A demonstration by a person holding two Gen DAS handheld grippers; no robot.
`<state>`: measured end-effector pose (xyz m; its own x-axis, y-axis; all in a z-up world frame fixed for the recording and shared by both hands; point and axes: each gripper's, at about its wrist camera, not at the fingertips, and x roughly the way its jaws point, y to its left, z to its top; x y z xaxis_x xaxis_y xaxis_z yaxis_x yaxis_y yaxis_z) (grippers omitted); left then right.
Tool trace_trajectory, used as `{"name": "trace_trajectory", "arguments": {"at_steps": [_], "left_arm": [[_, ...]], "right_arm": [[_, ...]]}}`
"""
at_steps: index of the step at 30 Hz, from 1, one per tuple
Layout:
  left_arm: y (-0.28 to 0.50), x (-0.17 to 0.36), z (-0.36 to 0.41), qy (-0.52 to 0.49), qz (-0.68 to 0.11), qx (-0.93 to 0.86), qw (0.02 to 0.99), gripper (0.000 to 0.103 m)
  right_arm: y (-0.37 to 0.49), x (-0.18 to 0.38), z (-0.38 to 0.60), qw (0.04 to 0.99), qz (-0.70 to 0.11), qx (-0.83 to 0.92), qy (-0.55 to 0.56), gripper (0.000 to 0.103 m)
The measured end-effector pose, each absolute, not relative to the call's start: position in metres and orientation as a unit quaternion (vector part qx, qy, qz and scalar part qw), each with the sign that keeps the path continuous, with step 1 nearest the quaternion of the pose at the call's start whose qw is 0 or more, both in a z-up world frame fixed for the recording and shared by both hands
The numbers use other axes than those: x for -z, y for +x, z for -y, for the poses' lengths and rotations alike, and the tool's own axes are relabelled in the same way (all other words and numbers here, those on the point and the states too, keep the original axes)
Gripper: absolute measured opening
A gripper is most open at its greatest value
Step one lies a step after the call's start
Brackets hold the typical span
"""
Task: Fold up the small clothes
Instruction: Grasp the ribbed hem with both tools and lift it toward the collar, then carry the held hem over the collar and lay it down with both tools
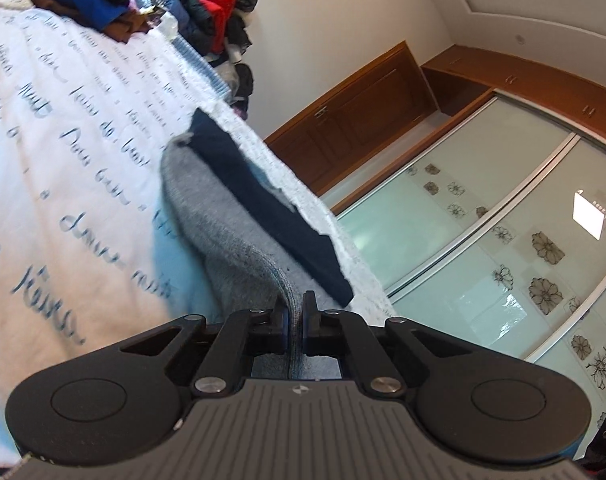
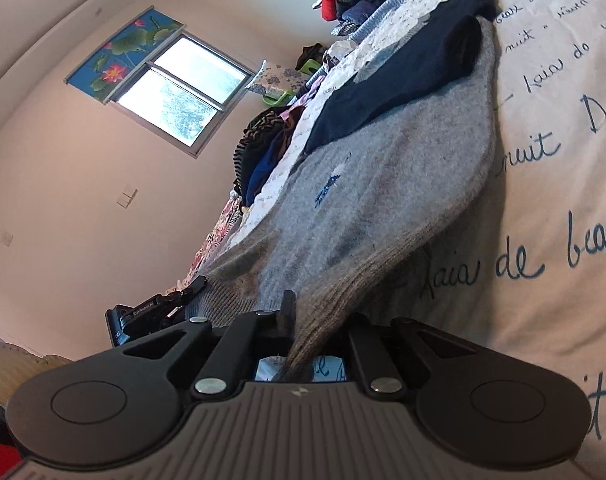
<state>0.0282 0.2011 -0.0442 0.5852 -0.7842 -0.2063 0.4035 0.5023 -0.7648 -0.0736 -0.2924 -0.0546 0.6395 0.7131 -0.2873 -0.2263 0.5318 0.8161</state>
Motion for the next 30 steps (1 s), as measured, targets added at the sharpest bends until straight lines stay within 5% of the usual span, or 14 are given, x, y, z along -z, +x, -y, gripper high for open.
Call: {"name": "trace_trajectory", "arguments": {"at_steps": [30], "left_arm": [[0.147,-0.061,-0.142,-0.309,-0.18,0.289,0.888,0.005]], "right_arm": [[0.041,-0.037,0.321,0.914,-0.185,-0.205,0.297,0.006]]}}
